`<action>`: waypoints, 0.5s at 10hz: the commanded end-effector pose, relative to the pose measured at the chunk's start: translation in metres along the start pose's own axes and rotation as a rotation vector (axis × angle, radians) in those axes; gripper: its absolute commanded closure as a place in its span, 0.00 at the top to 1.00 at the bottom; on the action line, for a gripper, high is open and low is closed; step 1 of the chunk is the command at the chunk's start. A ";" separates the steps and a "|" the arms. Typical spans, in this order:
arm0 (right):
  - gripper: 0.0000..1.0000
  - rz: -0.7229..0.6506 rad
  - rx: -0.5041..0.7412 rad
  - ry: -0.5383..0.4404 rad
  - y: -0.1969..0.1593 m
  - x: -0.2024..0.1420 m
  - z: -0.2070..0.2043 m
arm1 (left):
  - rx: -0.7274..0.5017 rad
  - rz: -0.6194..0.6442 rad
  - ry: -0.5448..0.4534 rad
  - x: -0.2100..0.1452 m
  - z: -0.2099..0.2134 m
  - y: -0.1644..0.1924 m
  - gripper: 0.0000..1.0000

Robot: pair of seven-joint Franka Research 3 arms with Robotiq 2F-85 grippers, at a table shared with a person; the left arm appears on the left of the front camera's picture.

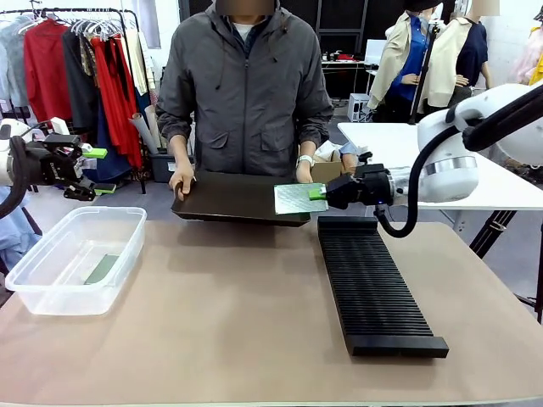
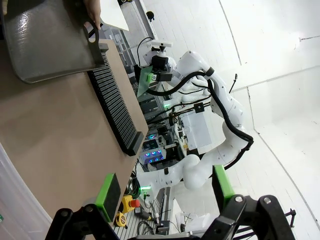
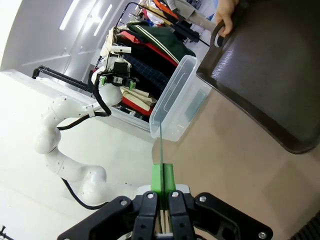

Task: Sort PCBs into racks and boxes based on the side picked up.
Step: If the short side of the Blank PCB is picked up, insert it into the PCB Rack ; if the long side is picked up, place it in the Organizing box.

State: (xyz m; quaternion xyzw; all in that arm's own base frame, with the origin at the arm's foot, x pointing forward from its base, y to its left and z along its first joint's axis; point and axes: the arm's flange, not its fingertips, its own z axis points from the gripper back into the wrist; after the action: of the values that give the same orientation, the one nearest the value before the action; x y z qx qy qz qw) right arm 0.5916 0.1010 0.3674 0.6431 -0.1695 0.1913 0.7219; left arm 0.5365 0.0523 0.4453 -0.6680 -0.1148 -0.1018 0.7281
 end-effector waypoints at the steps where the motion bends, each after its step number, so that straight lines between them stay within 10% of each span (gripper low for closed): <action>1: 0.00 0.056 0.042 -0.020 0.005 -0.016 0.019 | 0.010 -0.004 0.002 -0.002 0.000 -0.003 0.96; 5: 0.00 0.098 0.053 -0.042 0.002 -0.024 0.067 | 0.010 -0.004 0.002 -0.002 0.000 -0.003 0.96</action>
State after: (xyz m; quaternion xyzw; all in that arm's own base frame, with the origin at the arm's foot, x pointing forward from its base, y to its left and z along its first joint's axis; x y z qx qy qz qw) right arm 0.5772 0.0389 0.3634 0.6585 -0.2006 0.1991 0.6975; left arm 0.5365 0.0523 0.4453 -0.6680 -0.1148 -0.1018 0.7282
